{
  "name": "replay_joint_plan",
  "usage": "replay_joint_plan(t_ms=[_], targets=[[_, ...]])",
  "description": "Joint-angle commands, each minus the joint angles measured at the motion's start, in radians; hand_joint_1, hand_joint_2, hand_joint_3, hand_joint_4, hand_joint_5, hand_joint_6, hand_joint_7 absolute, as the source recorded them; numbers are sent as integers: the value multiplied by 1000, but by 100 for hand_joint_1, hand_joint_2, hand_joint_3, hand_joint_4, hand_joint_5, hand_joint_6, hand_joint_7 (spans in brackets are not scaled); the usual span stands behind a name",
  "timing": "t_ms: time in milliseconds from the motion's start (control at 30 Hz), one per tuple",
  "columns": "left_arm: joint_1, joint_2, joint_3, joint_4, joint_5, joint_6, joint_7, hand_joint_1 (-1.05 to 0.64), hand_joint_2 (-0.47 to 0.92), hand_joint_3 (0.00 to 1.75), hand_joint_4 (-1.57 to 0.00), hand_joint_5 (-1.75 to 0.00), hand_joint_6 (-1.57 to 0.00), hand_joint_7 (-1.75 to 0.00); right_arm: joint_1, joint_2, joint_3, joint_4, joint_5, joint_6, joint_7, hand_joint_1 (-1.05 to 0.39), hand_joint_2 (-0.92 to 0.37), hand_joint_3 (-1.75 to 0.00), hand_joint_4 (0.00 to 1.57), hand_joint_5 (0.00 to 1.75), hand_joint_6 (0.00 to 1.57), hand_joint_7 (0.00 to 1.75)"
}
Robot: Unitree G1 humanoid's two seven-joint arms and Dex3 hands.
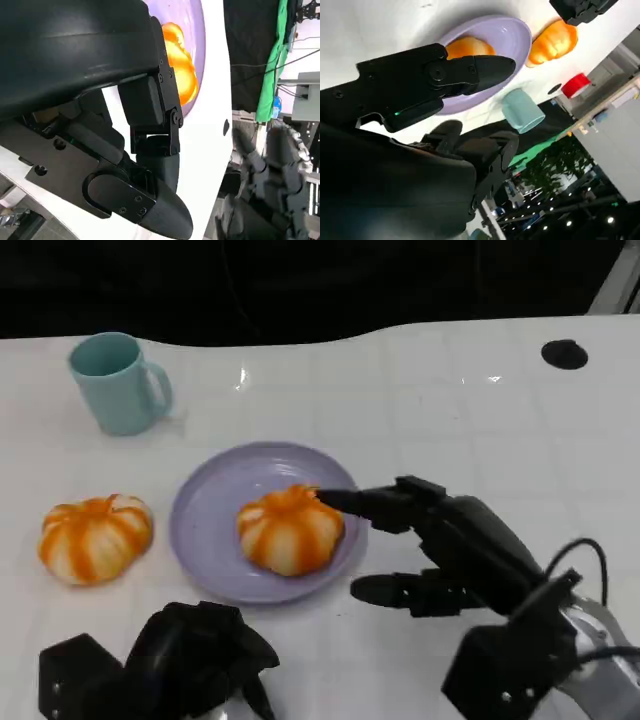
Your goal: Grasp the bread from the table and place it into the plate.
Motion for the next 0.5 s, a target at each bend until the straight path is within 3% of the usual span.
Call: replay_joint_plan(t_ms=[33,100,233,333,500], targets=[[11,15,4,-11,-1,2,5,-105,78,1,-152,-89,-157,-49,65,-13,-58,8,97,-78,-12,-52,-92,-24,52,105,76,30],[10,14,3,-11,-2,3,4,-105,78,1,-152,-89,-157,-49,86,-14,-74,23,143,-112,1,-50,-92,-23,54,119,77,43],[14,12,0,-25,0,15,11,-105,78,0,-152,-89,-157,-50,158,-16,-103,9,285,-128,81,-47,-92,-24,59,149,66,103],[16,12,-3,-28,3,12,11,-105,78,0,-152,-89,-157,-50,213,-22,-124,-20,364,-114,144,-48,-92,-27,61,167,62,126],[21,12,-6,-40,1,24,12,-105,78,0,-151,-89,-157,-50,284,-28,-158,-69,415,-85,207,-49,-92,-30,64,174,55,145]])
